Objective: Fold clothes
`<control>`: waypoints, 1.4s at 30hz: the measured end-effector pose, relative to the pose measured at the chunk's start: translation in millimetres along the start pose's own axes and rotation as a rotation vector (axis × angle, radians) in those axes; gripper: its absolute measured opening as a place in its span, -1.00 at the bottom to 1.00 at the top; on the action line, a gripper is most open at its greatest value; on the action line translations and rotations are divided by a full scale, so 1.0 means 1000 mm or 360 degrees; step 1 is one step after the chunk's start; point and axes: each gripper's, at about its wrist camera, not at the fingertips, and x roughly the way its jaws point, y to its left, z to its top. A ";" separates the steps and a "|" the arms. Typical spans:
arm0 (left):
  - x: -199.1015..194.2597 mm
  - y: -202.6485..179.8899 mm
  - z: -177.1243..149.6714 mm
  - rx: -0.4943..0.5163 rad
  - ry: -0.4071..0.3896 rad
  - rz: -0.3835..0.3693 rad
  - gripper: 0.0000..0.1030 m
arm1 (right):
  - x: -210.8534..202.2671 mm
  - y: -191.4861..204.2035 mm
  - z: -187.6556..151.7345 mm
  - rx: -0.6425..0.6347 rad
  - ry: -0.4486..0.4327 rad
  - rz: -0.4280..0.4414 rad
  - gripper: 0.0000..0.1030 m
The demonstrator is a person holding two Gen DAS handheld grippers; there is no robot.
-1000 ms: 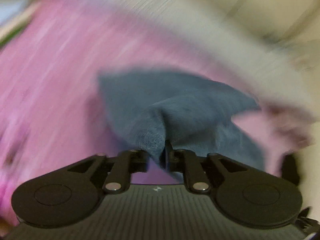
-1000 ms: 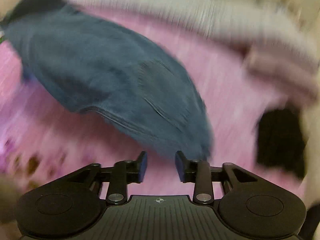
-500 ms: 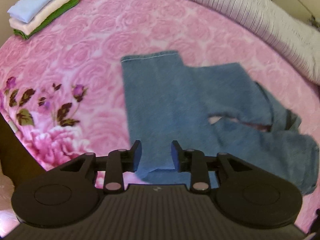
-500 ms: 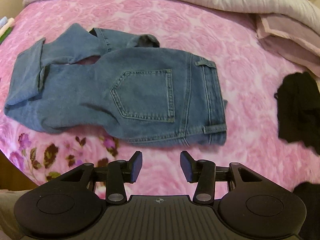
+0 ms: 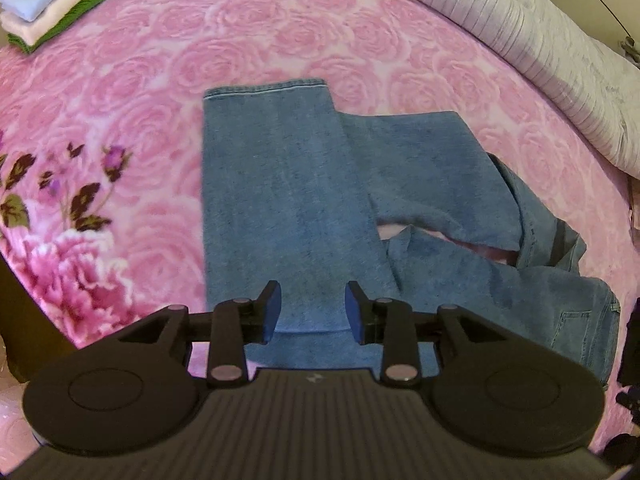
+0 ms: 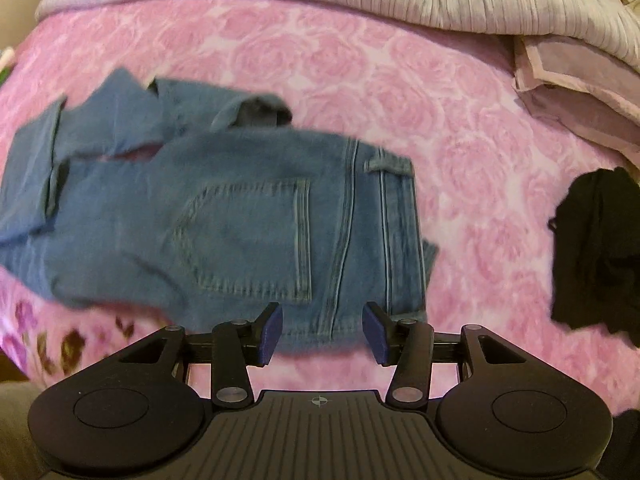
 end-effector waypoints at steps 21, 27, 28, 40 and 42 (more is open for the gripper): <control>0.091 -0.053 0.062 0.0025 0.0273 0.0119 -0.39 | 0.131 0.001 0.141 -0.0901 0.0162 0.0353 0.40; 0.108 -0.060 0.072 0.0080 0.0323 0.0141 -0.24 | 0.162 0.013 0.153 -0.1201 0.0285 0.0409 0.10; 0.111 -0.061 0.073 0.0080 0.0333 0.0146 -0.21 | 0.164 0.012 0.154 -0.1209 0.0301 0.0427 -0.28; 0.177 -0.067 0.078 -0.0085 0.0503 0.0310 -0.16 | 0.090 0.007 0.095 -0.0888 0.0131 0.0425 -0.90; 0.182 -0.067 0.079 -0.0119 0.0514 0.0338 -0.18 | 0.084 0.011 0.082 -0.0812 0.0116 0.0409 -0.90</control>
